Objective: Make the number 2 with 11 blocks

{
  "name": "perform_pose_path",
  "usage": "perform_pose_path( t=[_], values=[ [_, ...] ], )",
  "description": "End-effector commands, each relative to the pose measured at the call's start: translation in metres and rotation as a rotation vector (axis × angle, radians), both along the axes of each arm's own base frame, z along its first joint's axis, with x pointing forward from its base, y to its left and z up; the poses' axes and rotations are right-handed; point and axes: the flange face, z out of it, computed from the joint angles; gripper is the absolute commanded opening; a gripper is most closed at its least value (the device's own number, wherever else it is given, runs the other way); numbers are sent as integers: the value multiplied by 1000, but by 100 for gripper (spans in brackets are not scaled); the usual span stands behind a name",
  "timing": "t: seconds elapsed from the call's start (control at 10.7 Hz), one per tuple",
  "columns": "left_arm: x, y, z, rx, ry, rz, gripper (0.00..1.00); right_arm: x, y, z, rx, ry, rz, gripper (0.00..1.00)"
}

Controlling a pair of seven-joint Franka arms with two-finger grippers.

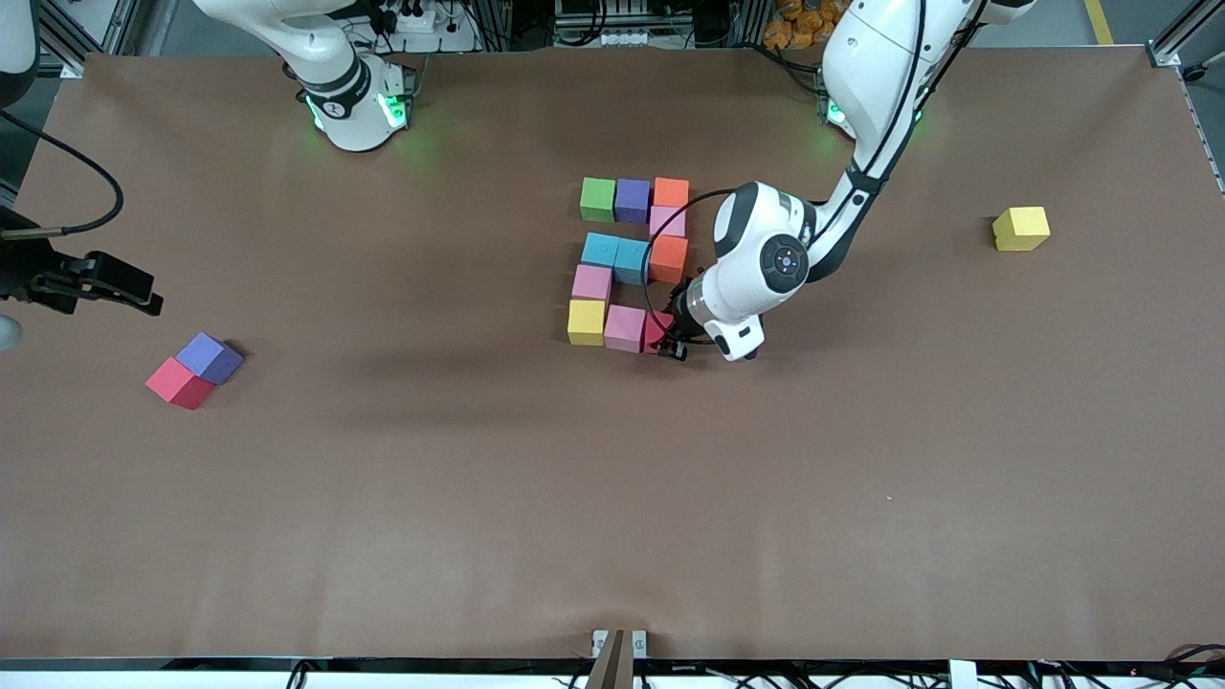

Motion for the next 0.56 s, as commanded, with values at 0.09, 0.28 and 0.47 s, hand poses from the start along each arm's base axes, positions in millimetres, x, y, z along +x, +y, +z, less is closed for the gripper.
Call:
perform_pose_path(
  t=[0.09, 0.28, 0.47],
  values=[
    [3, -5, -4, 19, 1, 14, 42, 2, -12, 4, -9, -13, -12, 100],
    [7, 1, -6, 27, -2, 23, 42, 0, -20, 4, 10, -6, -19, 100],
    [6, -1, -5, 26, -2, 24, 42, 0, -17, 3, 21, -1, -14, 100]
  ],
)
